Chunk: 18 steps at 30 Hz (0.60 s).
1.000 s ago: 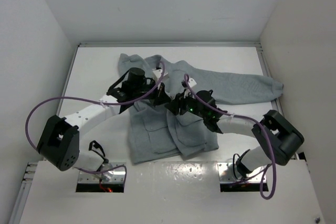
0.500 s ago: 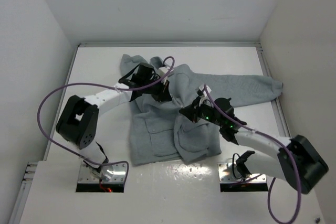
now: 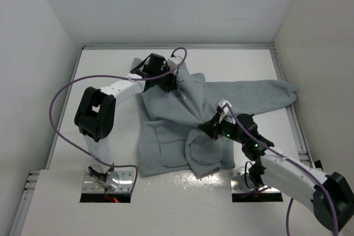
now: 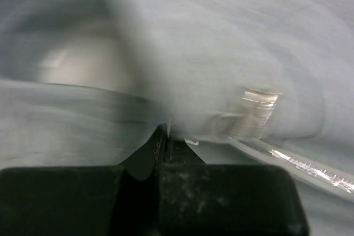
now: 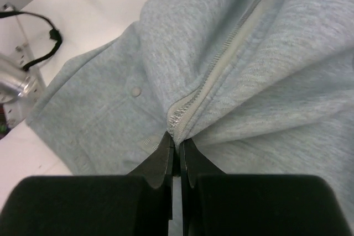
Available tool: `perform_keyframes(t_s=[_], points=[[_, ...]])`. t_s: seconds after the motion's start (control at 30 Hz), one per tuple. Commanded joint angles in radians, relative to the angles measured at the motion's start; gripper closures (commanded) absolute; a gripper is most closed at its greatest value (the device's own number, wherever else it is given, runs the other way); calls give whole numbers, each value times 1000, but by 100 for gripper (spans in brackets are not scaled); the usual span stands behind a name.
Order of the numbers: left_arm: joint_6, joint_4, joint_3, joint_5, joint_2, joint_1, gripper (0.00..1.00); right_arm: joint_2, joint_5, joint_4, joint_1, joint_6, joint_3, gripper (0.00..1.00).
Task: Zip up the jacket
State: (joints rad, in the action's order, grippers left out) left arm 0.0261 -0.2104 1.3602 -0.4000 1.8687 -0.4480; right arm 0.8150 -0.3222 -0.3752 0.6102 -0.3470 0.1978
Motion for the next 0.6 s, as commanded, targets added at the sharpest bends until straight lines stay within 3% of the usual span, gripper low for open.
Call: perform_keyframes(t_s=[0.0,0.33,0.57], points=[[100,117,114,378,73,123,100,-46,-138,65,19,2,-20,100],[205,224,218,487,67,207,100,-105,-121,116,17,0,-29,100],[224,292,194,486,-14,239,100,-96,-65,148,14,14,-3,100]])
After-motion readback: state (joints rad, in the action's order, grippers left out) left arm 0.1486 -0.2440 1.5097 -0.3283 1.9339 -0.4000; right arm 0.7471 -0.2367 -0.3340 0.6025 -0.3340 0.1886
